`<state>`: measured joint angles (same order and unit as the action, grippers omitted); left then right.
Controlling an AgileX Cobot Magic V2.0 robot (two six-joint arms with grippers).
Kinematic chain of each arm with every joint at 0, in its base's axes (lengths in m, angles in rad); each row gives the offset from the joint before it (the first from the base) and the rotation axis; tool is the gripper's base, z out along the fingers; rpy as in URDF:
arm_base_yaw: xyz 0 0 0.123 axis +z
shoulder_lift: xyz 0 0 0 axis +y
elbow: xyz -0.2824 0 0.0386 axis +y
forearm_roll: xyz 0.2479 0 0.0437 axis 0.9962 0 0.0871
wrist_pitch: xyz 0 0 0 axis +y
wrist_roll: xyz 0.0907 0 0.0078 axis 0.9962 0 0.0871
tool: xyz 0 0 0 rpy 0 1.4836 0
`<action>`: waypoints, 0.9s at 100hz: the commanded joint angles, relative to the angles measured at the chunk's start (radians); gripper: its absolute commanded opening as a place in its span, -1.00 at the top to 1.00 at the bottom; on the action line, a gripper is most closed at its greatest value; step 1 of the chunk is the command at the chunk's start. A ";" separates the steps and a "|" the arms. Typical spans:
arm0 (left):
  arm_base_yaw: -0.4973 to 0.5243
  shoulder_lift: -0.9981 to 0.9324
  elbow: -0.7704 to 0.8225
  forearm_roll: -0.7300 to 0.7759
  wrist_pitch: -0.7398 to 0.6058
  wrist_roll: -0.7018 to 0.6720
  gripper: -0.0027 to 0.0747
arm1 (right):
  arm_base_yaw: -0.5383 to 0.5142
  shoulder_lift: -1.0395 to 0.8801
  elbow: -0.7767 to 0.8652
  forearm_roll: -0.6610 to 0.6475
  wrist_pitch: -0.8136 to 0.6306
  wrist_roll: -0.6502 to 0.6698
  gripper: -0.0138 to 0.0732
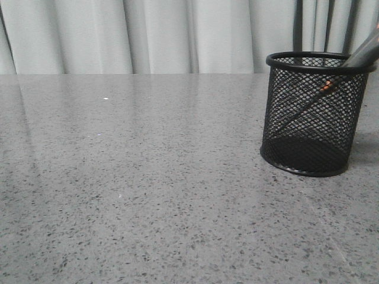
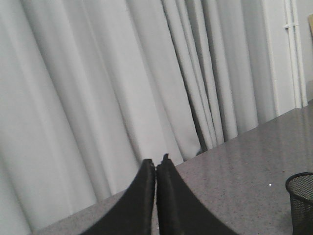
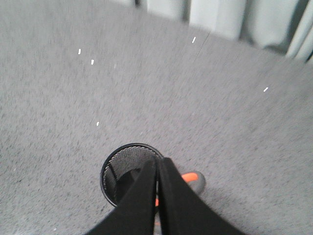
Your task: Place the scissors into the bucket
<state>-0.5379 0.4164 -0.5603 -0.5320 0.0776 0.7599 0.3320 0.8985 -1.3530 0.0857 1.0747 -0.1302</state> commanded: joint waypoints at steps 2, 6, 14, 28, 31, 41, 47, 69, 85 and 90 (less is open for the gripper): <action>-0.008 -0.049 0.080 -0.077 -0.160 -0.017 0.98 | -0.007 -0.148 0.126 -0.058 -0.182 -0.003 0.80; -0.008 -0.065 0.127 -0.112 -0.189 -0.017 0.98 | -0.007 -0.217 0.199 -0.092 -0.253 -0.003 0.80; -0.008 -0.096 0.204 -0.168 -0.238 -0.017 0.98 | -0.007 -0.345 0.390 -0.154 -0.404 -0.003 0.80; -0.008 -0.108 0.271 -0.177 -0.241 -0.017 0.98 | -0.007 -0.515 0.628 -0.170 -0.609 -0.003 0.80; -0.008 -0.108 0.280 -0.177 -0.239 -0.017 0.98 | -0.007 -0.540 0.662 -0.170 -0.634 -0.003 0.80; -0.008 -0.108 0.289 -0.177 -0.232 -0.017 0.98 | -0.007 -0.616 0.745 -0.170 -0.687 -0.003 0.80; -0.008 -0.108 0.289 -0.177 -0.232 -0.017 0.98 | -0.007 -0.642 0.773 -0.170 -0.694 -0.003 0.80; -0.008 -0.108 0.289 -0.177 -0.234 -0.017 0.98 | -0.007 -0.662 0.787 -0.170 -0.694 -0.003 0.80; -0.008 -0.108 0.289 -0.177 -0.234 -0.017 0.98 | -0.007 -0.662 0.787 -0.170 -0.694 -0.003 0.80; -0.008 -0.108 0.289 -0.177 -0.234 -0.017 0.98 | -0.007 -0.662 0.787 -0.170 -0.694 -0.003 0.80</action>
<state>-0.5379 0.3034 -0.2438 -0.7068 -0.0972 0.7516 0.3320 0.2271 -0.5441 -0.0696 0.4652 -0.1302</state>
